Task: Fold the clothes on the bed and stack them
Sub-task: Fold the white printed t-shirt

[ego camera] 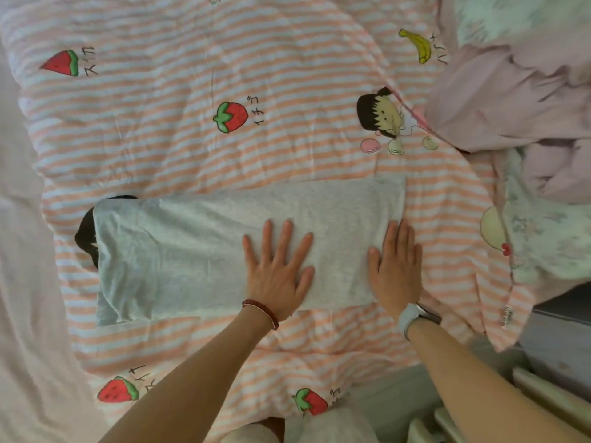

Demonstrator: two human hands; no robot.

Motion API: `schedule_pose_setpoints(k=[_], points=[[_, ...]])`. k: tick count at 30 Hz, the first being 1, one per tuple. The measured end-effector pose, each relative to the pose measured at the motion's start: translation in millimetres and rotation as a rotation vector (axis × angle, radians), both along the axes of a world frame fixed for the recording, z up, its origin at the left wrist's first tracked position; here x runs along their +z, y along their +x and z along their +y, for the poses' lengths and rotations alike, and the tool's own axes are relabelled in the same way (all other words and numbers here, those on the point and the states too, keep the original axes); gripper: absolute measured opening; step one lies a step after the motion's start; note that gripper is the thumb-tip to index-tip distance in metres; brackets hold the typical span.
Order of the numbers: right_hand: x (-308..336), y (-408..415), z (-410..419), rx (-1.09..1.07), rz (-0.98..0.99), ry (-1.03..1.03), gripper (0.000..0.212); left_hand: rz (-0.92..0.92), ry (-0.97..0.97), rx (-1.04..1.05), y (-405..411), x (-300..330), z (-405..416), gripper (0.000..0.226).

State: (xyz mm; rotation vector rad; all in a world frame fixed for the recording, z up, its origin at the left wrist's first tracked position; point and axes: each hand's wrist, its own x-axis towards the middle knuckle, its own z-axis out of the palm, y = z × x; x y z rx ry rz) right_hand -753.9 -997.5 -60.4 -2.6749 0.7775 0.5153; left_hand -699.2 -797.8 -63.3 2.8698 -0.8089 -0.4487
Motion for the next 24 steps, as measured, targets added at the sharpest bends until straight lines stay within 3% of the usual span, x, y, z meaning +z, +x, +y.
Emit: schedule_pose_setpoints(k=[4,7,10,14,17,21,24], points=[[6,-13,-10,-0.152,-0.151,0.086,0.063,0.005,0.061,-0.026,-1,-7,-16,0.062],[18,-8,-19,-0.369,-0.262,0.375,0.046,0.041,0.128,-0.016,-1,-13,-16,0.062],[31,4,-27,-0.599,-0.227,0.672,0.036,0.063,0.226,0.015,1,-17,-21,0.064],[43,7,-27,-0.472,-0.239,0.679,0.013,0.16,0.3,0.005,4,-17,-24,0.063],[62,11,-17,-0.366,-0.256,0.671,0.017,0.258,0.295,-0.024,9,-9,-24,0.064],[102,26,0,-0.29,-0.312,0.732,0.029,0.407,0.132,-0.02,27,17,-11,0.06],[132,42,27,-0.217,-0.34,0.776,0.035,0.49,-0.298,0.339,42,48,22,0.036]])
